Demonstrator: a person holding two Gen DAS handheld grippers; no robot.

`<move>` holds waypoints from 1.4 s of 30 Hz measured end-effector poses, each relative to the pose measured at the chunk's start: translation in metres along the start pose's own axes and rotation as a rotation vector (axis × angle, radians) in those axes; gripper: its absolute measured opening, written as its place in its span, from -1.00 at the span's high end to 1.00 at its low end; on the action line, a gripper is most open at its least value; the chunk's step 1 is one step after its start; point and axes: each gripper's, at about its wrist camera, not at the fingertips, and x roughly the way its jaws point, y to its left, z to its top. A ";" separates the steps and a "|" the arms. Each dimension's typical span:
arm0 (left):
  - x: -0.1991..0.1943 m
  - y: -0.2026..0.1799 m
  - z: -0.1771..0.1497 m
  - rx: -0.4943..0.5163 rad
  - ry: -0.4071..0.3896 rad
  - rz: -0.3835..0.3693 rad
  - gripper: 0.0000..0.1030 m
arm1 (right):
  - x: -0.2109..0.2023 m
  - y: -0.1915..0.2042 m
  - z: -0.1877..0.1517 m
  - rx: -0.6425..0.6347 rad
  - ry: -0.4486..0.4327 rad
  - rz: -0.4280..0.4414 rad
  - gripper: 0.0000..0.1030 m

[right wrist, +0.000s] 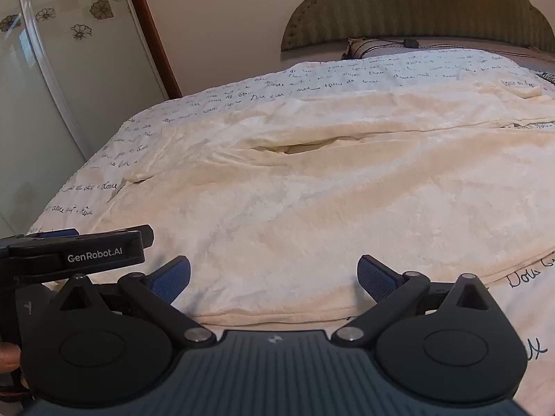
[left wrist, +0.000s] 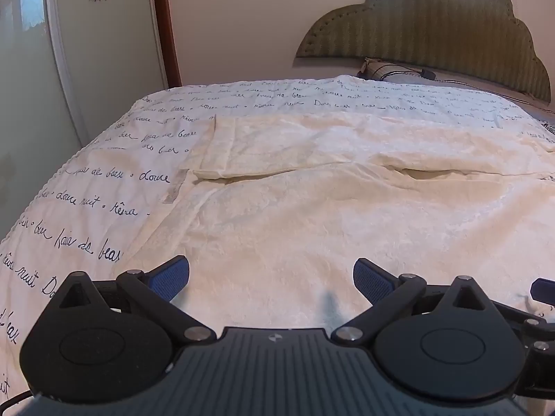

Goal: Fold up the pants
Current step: 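Move both grippers over the cream cloth on the bed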

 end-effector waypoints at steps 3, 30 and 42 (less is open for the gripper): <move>0.000 0.001 0.000 -0.004 0.002 0.000 -1.00 | 0.002 -0.002 0.000 -0.004 0.001 -0.002 -1.00; 0.020 0.016 0.007 -0.033 0.013 0.012 -1.00 | 0.008 0.030 0.029 -0.352 -0.048 -0.036 -1.00; 0.038 0.046 0.028 -0.071 0.025 -0.010 -0.99 | 0.080 0.014 0.123 -0.527 -0.167 0.118 -1.00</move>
